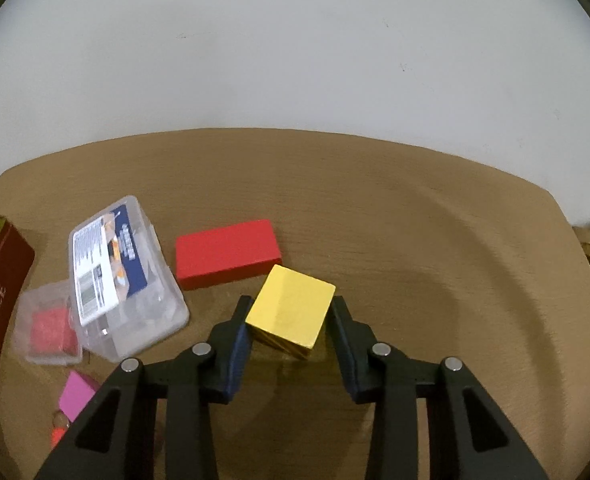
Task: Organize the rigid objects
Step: 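Grasp the yellow striped cube with the right gripper while the left moves to the red cube, then grasp the red rounded cube with the left gripper while the right holds the yellow cube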
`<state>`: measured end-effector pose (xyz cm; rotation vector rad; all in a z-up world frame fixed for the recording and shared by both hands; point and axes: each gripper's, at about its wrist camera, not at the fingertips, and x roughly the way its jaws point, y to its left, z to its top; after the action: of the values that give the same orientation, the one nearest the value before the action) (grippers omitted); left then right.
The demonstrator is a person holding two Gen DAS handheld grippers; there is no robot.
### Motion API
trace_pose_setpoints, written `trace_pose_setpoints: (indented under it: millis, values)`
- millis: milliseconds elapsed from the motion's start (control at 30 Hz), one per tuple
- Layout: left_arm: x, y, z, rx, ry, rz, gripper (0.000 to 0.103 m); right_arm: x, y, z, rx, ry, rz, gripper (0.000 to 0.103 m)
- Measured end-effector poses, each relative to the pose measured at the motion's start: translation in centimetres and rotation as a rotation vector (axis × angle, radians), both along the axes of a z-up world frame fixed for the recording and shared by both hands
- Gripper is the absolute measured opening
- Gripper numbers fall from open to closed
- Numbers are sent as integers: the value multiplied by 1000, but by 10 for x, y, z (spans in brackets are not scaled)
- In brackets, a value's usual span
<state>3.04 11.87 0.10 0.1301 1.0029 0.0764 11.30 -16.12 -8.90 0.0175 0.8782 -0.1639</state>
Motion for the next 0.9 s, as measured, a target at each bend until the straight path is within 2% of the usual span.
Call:
trace_pose_setpoints:
  millis: [233, 300, 400, 567, 633, 767, 900]
  values:
    - [3, -46, -6, -18, 29, -70, 90, -36, -17, -4, -30, -14, -1, 38]
    - [5, -64, -9, -45, 39, -104, 90, -46, -14, -4, -32, -15, -4, 38]
    - [10, -89, -18, -75, 59, -140, 90, -58, -17, -6, -23, -17, -8, 38]
    - [18, -120, -35, -79, 87, -171, 90, -77, -22, -9, -27, -16, -1, 38]
    - [21, -127, -43, -86, 104, -183, 90, -52, -12, -7, -22, -14, 6, 38]
    - [27, -137, -58, -109, 125, -179, 89, -46, -22, -7, 0, -19, 6, 38]
    - [37, -140, -69, -115, 133, -156, 87, -47, -50, 15, 12, -12, 7, 38]
